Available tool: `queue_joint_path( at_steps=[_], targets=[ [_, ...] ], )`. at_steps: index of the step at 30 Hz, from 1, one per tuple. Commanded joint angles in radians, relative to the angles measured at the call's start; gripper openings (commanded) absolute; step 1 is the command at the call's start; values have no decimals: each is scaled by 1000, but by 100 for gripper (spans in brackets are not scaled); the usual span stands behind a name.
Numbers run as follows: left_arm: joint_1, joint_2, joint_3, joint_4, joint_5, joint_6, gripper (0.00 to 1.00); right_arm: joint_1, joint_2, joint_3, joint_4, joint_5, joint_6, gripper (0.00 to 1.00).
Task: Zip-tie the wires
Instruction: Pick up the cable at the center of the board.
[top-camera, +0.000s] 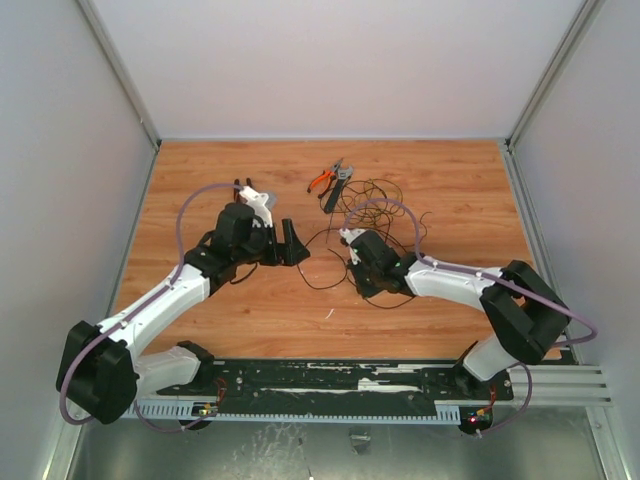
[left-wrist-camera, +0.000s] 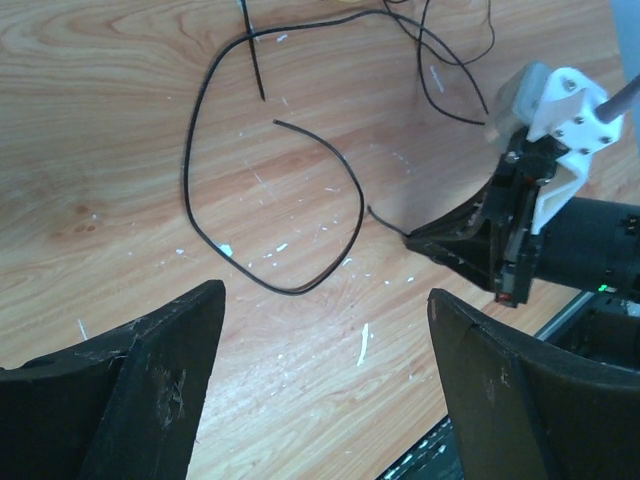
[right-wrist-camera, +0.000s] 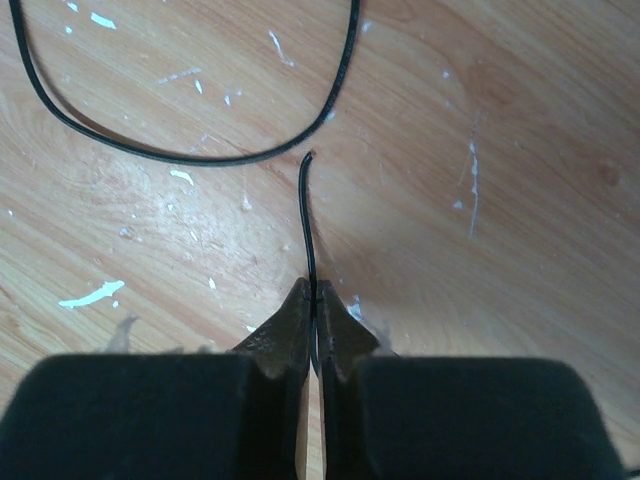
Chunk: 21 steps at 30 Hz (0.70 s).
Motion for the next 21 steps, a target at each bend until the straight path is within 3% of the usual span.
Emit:
queue_joint_path(
  at_steps=[1, 8, 21],
  targets=[
    [-15, 31, 33, -47, 16, 54, 88, 7, -69, -6, -27, 50, 5, 0],
    [-96, 107, 45, -62, -66, 53, 87, -59, -186, 56, -111, 76, 51, 0],
    [-210, 343, 138, 16, -164, 46, 71, -85, -321, 38, -157, 140, 150, 0]
  ],
)
